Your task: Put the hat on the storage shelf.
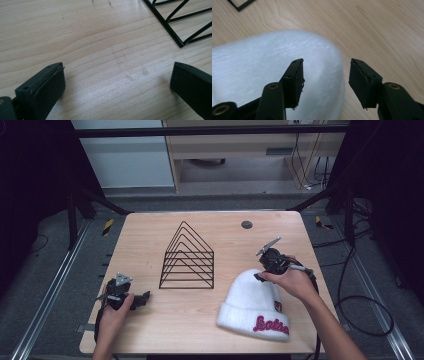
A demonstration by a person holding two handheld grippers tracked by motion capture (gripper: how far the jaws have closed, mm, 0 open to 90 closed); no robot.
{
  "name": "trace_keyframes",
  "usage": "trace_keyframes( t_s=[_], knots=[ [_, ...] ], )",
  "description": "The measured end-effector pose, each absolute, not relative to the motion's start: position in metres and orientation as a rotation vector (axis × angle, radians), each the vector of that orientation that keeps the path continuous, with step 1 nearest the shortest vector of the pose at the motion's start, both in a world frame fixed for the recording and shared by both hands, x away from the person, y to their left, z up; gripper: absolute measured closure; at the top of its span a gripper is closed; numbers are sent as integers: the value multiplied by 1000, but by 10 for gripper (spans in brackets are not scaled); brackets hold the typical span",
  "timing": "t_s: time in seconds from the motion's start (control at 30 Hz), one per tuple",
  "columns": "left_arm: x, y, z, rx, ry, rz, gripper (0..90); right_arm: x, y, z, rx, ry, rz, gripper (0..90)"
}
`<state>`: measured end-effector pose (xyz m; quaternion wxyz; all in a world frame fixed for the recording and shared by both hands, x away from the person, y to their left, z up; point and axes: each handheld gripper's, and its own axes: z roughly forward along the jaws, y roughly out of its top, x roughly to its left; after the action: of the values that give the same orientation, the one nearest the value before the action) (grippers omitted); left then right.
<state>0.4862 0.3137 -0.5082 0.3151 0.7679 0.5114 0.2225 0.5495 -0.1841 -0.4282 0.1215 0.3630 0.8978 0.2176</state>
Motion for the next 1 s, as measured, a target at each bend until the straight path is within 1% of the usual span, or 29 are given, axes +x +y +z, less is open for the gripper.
trace_keyframes(
  t_s=[0.1,0.3,0.57,0.73,0.9,0.97,1.0],
  knots=[
    [486,314,-508,2023,1347,586,0,561,-181,-438,1089,2640,597,473],
    [486,314,-508,2024,1347,586,0,572,-181,-452,1143,2671,567,464],
    [486,314,-508,2023,1347,586,0,576,-181,-465,1182,2701,558,449],
    [486,314,-508,2023,1347,586,0,576,-180,-467,1186,2703,547,453],
    [486,314,-508,2023,1347,586,0,575,-179,-470,1182,2708,549,473],
    [486,314,-508,2023,1347,586,0,574,-180,-471,1183,2713,557,495],
    [486,314,-508,2023,1347,586,0,574,-180,-471,1192,2717,560,521]
  ],
)
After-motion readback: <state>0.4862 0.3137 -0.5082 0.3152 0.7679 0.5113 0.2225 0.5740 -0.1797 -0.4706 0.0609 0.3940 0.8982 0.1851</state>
